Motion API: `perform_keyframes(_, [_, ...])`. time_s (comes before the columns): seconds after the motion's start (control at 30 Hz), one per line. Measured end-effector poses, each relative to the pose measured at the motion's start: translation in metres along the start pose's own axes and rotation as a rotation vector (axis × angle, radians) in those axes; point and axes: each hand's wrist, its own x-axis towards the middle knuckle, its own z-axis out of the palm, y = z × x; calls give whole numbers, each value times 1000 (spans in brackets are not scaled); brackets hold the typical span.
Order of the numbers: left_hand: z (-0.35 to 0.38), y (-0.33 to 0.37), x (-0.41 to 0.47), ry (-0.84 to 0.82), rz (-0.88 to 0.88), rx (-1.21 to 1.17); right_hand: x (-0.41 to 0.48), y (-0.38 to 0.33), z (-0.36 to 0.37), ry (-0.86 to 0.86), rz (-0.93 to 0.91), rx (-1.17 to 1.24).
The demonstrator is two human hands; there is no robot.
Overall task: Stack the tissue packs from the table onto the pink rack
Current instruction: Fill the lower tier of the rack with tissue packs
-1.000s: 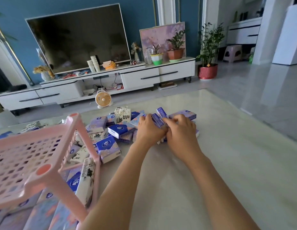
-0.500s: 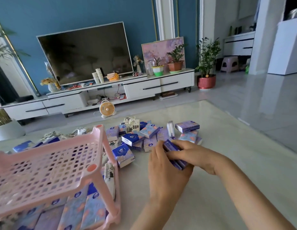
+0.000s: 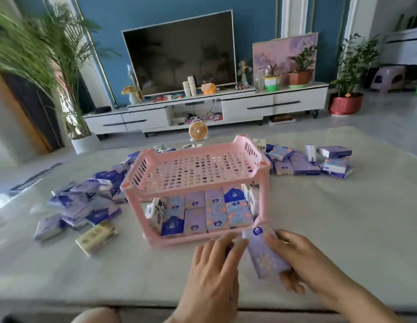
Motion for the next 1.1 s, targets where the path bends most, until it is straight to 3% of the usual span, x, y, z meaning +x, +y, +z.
perform_keyframes(0.17, [-8, -53, 23, -51, -16, 355, 22, -5, 48, 123, 27, 20])
perform_keyframes(0.3, [-6, -87, 54, -193, -85, 436, 36, -14, 79, 185, -48, -15])
perform_keyframes(0.47, [-1, -103, 39, -309, -262, 355, 65, -26, 94, 392, -207, -185])
perform_keyframes(0.6, [6, -107, 9, -248, -315, 147, 94, -42, 98, 456, -210, -167])
perform_keyframes(0.73, [13, -120, 10, -163, -218, 188, 123, -42, 97, 548, -116, -393])
perform_keyframes(0.87, [10, -123, 19, -331, -247, 206, 137, -37, 97, 568, -99, -428])
perform_keyframes(1.1, [14, -121, 33, -334, -347, 468, 155, -28, 102, 516, -80, -336])
